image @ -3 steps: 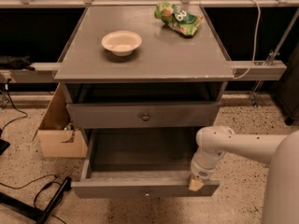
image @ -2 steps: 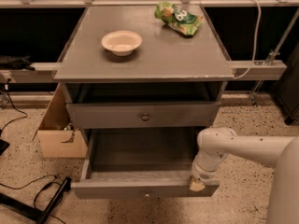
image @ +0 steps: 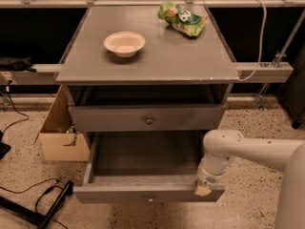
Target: Open middle drawer
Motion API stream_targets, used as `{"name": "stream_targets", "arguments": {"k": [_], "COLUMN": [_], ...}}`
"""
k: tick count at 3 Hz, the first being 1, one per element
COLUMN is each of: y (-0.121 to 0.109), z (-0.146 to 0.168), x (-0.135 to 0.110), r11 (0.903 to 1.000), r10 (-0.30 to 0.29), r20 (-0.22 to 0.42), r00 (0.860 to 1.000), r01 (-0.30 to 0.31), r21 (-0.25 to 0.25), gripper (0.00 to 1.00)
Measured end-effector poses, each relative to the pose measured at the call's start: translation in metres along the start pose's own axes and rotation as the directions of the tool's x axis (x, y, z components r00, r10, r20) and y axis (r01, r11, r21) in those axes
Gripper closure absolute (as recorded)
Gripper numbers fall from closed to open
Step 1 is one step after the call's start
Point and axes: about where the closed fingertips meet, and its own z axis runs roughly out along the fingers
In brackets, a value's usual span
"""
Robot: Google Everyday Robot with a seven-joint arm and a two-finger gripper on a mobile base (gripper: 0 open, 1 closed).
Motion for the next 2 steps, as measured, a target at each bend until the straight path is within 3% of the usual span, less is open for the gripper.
{"name": "stream_targets", "arguments": {"k": [2], "y": [-0.0021], "z": [-0.0048], "x": [-0.0024], "r11": [0.9999], "r10": [-0.003], "r20": [0.004], "r00": [1.0], "r01": [0.003], "r21": [-0.014], "gripper": [1.0]}}
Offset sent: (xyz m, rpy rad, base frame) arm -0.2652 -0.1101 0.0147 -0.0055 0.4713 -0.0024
